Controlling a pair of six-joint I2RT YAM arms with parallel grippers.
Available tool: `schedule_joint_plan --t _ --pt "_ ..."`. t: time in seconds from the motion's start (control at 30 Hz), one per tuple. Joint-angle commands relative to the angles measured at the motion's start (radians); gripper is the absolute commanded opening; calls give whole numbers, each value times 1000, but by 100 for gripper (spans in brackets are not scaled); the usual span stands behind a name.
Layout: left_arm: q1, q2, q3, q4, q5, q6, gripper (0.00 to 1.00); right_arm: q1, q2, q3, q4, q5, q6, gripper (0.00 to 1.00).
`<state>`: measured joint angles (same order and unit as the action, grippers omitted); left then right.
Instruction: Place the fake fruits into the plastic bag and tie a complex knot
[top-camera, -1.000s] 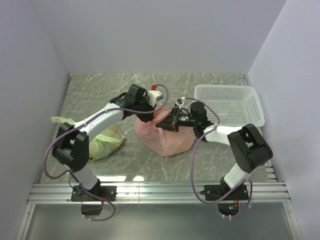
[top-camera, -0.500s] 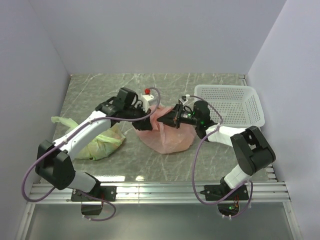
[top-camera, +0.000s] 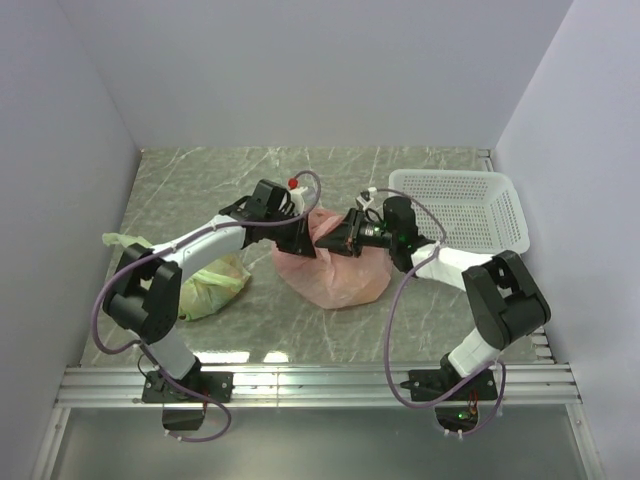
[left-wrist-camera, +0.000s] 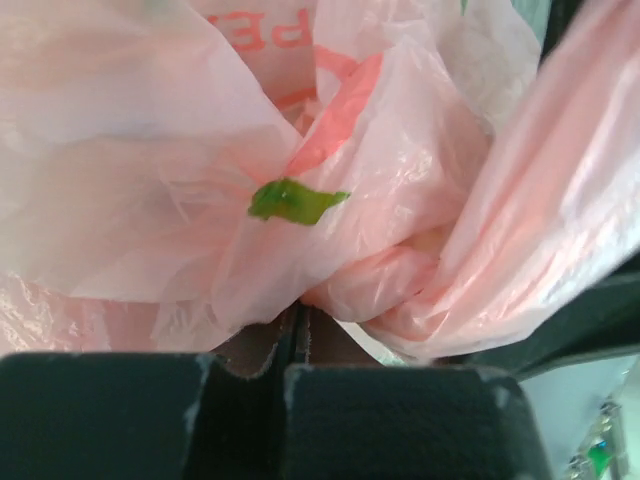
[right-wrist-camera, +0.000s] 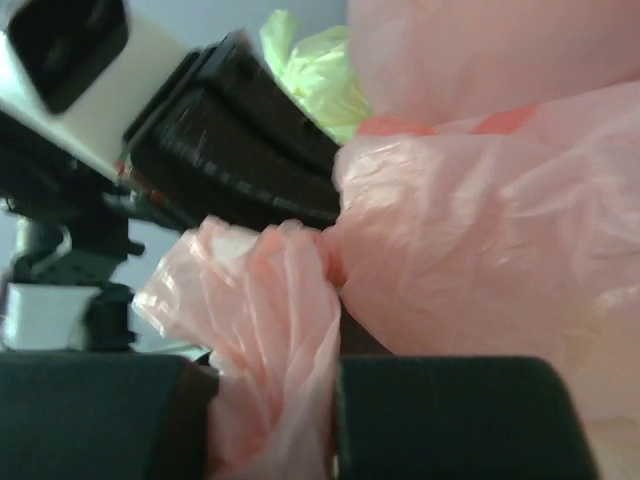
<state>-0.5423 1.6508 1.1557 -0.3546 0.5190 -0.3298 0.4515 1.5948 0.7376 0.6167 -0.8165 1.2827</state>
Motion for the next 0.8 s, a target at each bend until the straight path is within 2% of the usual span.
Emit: schedule_joint_plan --t 0.0,0.1,0.17,0.2,0.27,0.37,0.4,0.5,0.53,0.57,0.6,0.63,0.77 --pt "7 3 13 104 41 -87 0 -37 -50 115 -279 -76 -319 20" --pt "7 -17 -1 115 49 -86 0 -80 -103 189 -513 -99 -556 41" --pt "7 -23 -4 100 53 -86 0 -115 -131 242 -608 -122 -690 51" --pt "7 -26 -5 92 52 -86 0 -123 -151 264 -718 -134 -732 53" --pt "4 -32 -7 83 56 -87 0 -134 -165 314 -800 -185 -825 69" --pt "-4 -39 -4 59 36 -84 0 -160 -182 362 -940 -214 -900 69" --pt "-4 -39 4 48 33 -84 0 -169 -194 367 -983 -192 -934 66" --pt "-27 -34 31 -10 15 -72 0 -230 -211 349 -983 -90 -968 59" --pt "-36 -39 38 -23 0 -68 0 -237 -213 356 -991 36 -983 56" --pt "-51 -46 41 -29 -51 -61 0 -238 -204 362 -1000 87 -1000 51" --pt "-68 -51 51 -49 -85 -63 0 -240 -187 364 -988 117 -1023 50" --pt "-97 -51 56 -56 -124 -69 0 -240 -177 361 -982 176 -1033 49" --pt "-130 -22 82 -92 -250 -127 0 -229 -98 384 -983 205 -1075 56"
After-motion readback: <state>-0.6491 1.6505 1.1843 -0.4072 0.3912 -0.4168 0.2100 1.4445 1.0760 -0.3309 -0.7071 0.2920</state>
